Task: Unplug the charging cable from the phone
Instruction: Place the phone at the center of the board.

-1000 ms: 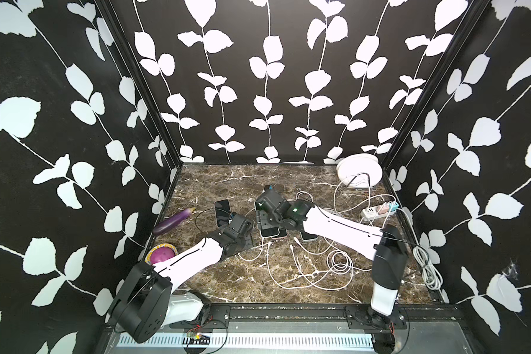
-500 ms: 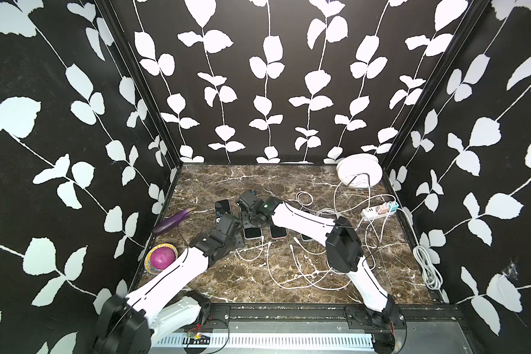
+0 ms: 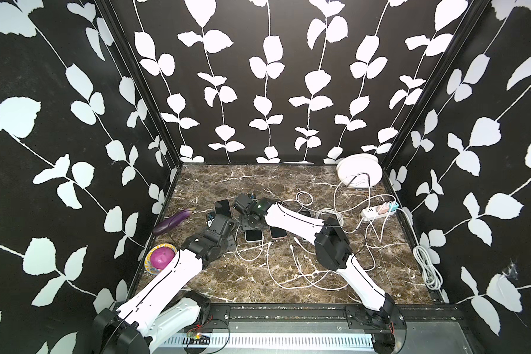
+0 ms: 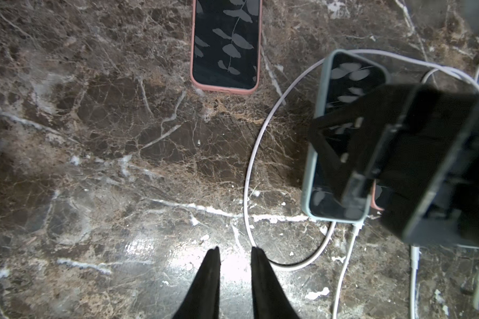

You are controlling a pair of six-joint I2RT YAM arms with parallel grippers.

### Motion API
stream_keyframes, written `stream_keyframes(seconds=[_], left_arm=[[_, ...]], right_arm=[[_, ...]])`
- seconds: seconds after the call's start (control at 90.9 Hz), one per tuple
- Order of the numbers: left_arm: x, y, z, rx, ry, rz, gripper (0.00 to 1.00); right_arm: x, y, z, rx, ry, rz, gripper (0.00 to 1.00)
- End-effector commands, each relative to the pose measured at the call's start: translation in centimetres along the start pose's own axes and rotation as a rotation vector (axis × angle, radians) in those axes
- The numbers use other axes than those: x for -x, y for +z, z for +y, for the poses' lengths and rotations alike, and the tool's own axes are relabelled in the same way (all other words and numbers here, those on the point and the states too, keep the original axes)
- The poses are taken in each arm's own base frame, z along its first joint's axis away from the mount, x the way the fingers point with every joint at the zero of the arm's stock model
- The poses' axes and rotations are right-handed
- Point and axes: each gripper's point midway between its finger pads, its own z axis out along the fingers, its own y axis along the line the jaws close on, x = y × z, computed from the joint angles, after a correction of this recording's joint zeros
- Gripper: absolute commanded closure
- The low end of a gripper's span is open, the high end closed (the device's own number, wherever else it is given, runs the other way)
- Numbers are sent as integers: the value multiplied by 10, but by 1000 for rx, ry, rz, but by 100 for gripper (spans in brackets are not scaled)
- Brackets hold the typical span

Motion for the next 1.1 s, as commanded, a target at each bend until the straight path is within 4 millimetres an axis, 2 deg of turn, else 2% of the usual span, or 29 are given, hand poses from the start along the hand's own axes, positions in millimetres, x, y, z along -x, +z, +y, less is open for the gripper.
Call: stream_keyframes(seconds=[0.0,0.044,0.165,0.275,0.385,0.561,0.825,1.089], left_arm=[[0,-5,-4,-32,0,2,77],[0,-6,-3,-31,2,0,77],[0,-8,0,-29,13,-5,76],[1,-9,2,-27,13,-13,76],[2,-8,4,-24,15,-11,76],[2,-5,3,-19,15,-2,76],[3,-6,3,-18,16,2,75],[6,-11,3,-15,19,-5,74]], right_arm=[[23,-4,34,195,-31,-97,100],[24,-3,38,214,-44,-111,100],[23,6,30,181,-40,-110,100],[14,19,2,39,3,-59,100],[5,16,-15,-42,49,-14,100],[-3,4,-27,-96,72,19,100],[-3,-1,-18,-74,51,61,100],[1,9,-15,-66,24,87,100]])
